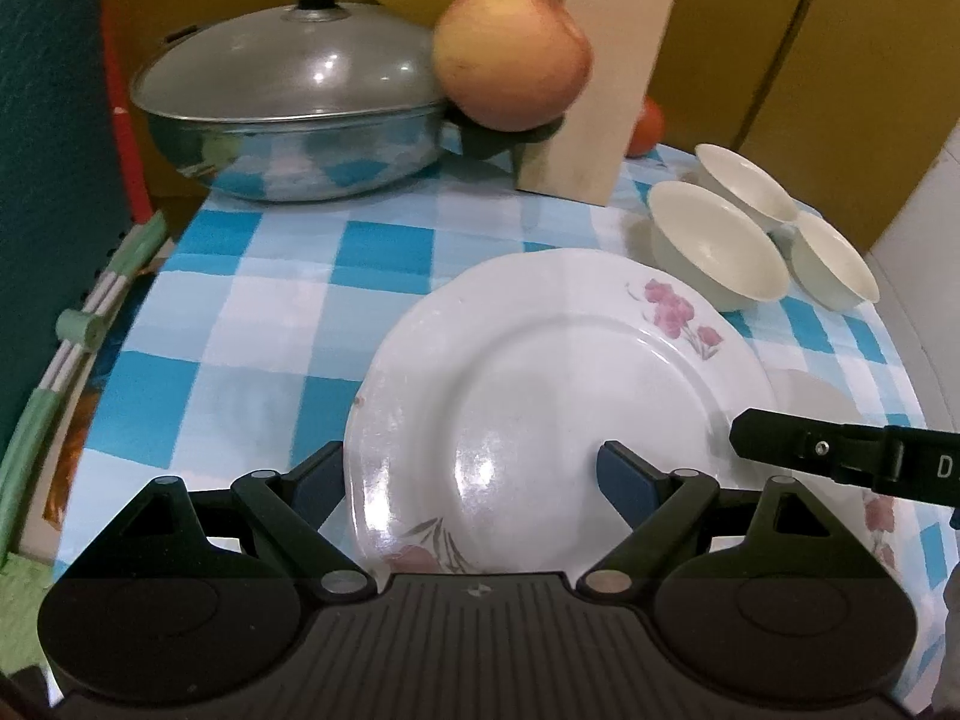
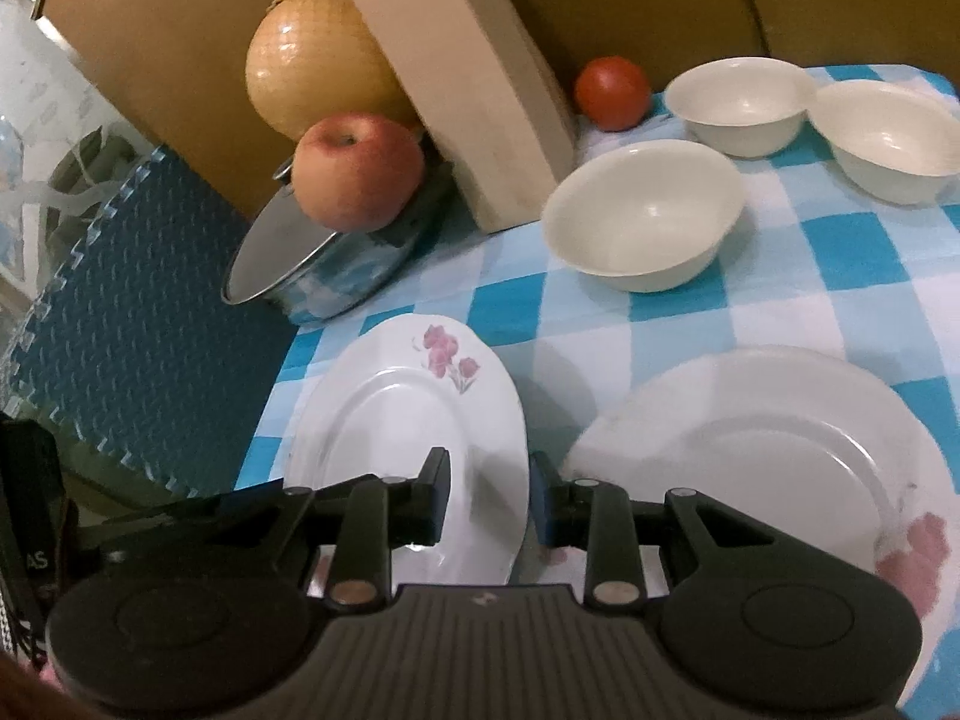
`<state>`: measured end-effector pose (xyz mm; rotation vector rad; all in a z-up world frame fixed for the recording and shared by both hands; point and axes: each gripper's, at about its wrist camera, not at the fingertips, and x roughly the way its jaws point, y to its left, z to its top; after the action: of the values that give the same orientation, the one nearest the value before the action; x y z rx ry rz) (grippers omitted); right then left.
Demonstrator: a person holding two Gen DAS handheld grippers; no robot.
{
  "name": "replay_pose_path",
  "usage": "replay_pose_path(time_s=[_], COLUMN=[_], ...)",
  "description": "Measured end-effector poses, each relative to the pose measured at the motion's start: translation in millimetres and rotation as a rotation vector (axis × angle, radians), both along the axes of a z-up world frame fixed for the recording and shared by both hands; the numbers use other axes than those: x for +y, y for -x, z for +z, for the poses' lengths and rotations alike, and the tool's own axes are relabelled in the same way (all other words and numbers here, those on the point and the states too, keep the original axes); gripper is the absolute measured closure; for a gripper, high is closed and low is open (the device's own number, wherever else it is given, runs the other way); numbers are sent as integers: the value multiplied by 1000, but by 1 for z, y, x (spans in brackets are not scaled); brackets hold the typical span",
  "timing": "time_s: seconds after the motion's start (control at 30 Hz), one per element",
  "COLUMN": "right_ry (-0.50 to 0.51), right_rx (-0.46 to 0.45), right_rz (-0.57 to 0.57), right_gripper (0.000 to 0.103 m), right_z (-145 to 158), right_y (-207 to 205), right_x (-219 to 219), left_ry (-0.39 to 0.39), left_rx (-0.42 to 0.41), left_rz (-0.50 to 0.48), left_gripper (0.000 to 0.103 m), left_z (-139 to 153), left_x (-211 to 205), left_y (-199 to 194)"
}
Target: Organize plates and bowls
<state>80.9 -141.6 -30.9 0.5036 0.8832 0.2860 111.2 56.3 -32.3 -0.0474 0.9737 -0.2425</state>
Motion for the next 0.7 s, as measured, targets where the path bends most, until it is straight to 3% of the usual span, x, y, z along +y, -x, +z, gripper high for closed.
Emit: replay_pose_path(time_s=[0.7], right_ry=[-29], right_rx=[10], right_rz=[-144], right_gripper=[80], right_z=[4], right_y=[47], right_x=[-58], left_ry=[16], left_rx=[-8], left_rz=[-136], left_gripper=[11], left_z=[0], left_x=[-59], left_y=[9])
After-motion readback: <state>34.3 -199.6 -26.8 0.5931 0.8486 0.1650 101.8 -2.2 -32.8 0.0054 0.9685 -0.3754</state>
